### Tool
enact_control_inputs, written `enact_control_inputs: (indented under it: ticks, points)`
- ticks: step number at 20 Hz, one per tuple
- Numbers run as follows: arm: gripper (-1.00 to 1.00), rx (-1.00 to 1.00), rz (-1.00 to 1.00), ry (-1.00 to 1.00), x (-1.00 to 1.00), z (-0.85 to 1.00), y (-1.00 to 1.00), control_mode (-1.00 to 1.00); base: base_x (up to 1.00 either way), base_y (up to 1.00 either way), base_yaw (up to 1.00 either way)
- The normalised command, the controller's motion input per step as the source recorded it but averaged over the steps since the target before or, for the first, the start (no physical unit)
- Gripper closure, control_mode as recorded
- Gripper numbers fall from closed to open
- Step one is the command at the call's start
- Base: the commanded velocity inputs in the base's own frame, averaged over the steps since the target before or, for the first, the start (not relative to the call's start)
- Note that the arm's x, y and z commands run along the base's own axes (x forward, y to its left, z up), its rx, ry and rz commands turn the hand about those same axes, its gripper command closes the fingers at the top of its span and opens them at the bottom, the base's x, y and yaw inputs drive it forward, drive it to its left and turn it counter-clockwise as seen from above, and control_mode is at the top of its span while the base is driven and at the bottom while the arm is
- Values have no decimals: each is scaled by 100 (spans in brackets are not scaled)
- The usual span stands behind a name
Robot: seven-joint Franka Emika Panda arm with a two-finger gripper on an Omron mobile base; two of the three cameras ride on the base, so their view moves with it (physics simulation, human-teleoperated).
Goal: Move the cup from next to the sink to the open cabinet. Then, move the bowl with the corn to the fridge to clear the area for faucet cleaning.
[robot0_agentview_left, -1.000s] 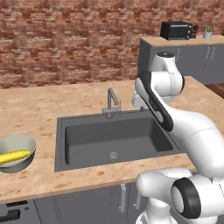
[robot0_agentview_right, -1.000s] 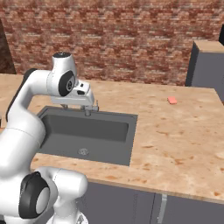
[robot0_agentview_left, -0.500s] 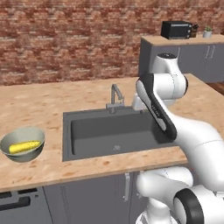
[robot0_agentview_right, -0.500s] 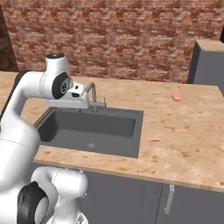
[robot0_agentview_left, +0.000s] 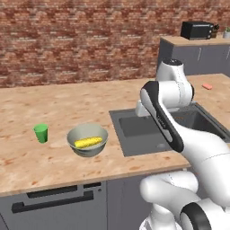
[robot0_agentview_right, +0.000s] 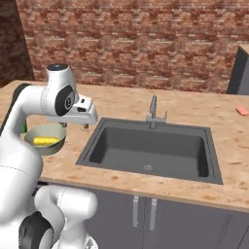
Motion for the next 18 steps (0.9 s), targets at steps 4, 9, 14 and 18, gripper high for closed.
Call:
enact_control_inputs:
  ticks: [4,9,14,18]
  points:
    - [-100,0,0,0,0,0,0,100,34,83,0]
    - [-100,2,-2,1,60,-16,6,-100,31,18,-3]
    - [-100,24,-1,13,96,-74,14,-100,0,0,0]
    - [-100,13,0,20,59,-92,0,-100,0,0,0]
